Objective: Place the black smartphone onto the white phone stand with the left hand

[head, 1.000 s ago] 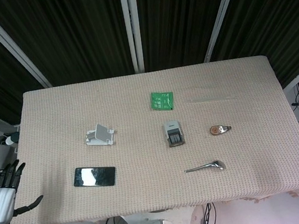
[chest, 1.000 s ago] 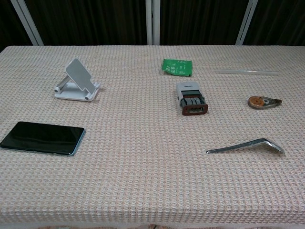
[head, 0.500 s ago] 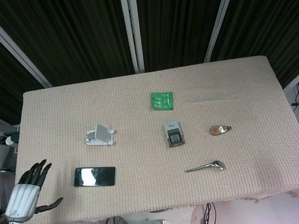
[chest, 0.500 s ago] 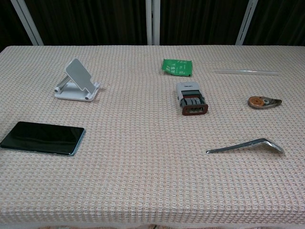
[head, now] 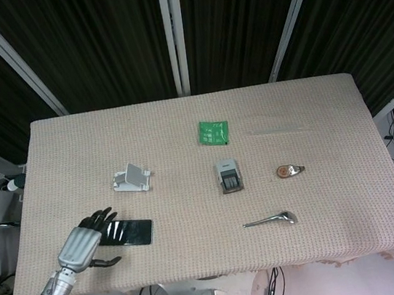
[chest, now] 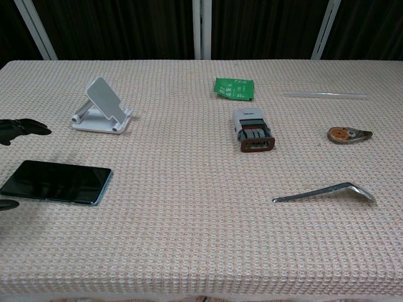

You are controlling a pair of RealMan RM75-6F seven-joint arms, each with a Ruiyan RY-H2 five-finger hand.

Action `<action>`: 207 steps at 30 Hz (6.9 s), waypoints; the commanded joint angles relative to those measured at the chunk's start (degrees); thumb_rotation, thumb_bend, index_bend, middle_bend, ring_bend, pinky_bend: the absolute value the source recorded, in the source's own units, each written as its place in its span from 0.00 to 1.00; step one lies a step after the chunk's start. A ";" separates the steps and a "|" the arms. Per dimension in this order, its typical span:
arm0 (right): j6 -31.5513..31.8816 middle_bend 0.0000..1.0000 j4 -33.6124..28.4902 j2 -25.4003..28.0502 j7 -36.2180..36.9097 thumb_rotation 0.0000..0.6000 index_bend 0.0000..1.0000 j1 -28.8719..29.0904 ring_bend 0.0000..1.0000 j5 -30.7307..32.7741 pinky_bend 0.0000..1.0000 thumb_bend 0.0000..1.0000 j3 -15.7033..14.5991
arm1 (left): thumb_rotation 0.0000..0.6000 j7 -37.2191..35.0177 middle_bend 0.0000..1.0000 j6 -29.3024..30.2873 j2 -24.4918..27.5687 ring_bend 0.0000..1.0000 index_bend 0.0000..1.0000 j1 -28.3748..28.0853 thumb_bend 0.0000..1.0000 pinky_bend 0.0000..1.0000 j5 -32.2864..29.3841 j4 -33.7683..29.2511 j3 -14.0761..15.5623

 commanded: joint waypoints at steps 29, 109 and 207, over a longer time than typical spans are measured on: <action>-1.51 0.00 0.87 0.43 1.19 1.00 0.00 -0.06 0.00 1.06 0.00 0.30 0.39 | 0.70 25.26 0.02 -8.94 -2.51 0.06 0.22 -9.80 0.14 0.21 -21.89 -5.89 -1.84; 0.43 0.00 -3.93 3.28 -0.53 1.00 0.00 -0.34 0.00 1.01 0.00 0.30 1.68 | 1.00 57.01 0.67 -5.18 19.09 0.59 0.69 -34.80 0.33 0.59 -55.75 -27.85 -10.01; -0.80 0.00 2.77 2.16 7.25 1.00 0.00 -3.21 0.00 3.49 0.00 0.32 1.41 | 1.00 90.78 0.63 12.81 -14.81 0.54 0.65 -60.40 0.33 0.47 -94.89 -2.04 -10.28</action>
